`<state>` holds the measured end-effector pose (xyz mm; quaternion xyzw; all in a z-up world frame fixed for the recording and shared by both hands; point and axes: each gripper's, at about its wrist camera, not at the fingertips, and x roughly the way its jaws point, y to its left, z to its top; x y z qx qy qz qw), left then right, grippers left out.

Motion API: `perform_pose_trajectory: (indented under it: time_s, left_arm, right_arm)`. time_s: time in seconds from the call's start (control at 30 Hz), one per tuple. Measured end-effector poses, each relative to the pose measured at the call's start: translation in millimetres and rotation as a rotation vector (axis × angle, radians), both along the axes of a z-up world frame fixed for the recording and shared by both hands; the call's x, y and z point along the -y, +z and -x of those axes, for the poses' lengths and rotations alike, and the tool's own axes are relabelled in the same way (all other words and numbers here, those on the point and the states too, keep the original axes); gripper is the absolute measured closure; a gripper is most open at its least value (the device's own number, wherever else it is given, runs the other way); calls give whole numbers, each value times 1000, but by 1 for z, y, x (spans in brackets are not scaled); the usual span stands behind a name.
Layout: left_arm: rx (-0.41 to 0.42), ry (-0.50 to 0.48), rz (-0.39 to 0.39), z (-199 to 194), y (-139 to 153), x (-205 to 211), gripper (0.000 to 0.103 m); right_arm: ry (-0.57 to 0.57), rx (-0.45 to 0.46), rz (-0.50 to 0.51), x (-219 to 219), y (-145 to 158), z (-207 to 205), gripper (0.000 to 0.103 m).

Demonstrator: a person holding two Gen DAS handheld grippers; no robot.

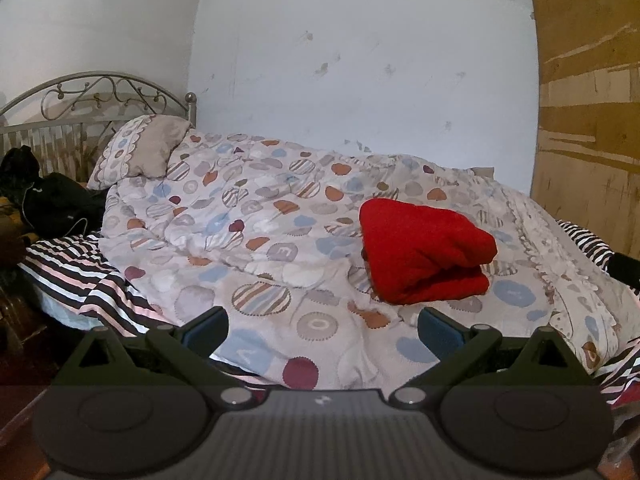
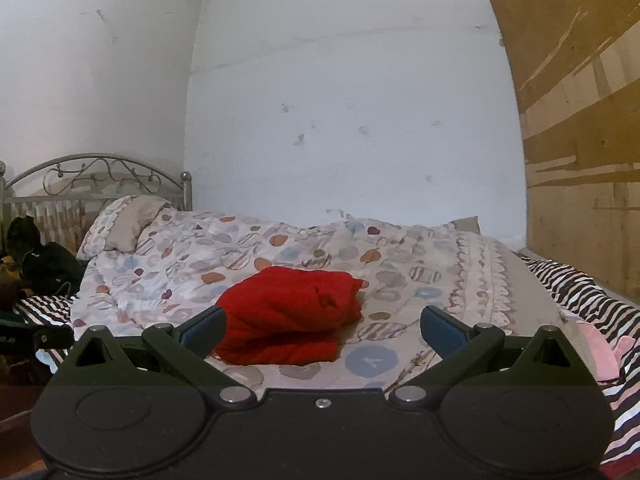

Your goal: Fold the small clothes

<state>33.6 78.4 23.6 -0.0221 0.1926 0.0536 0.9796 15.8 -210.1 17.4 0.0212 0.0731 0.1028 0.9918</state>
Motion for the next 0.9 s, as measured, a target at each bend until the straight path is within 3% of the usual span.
perform_pose_trajectory:
  time_s: [0.9]
  left_arm:
    - [-26, -32, -12, 1, -2, 12, 0]
  right_arm:
    - [-4, 8, 0, 1, 0, -1, 0]
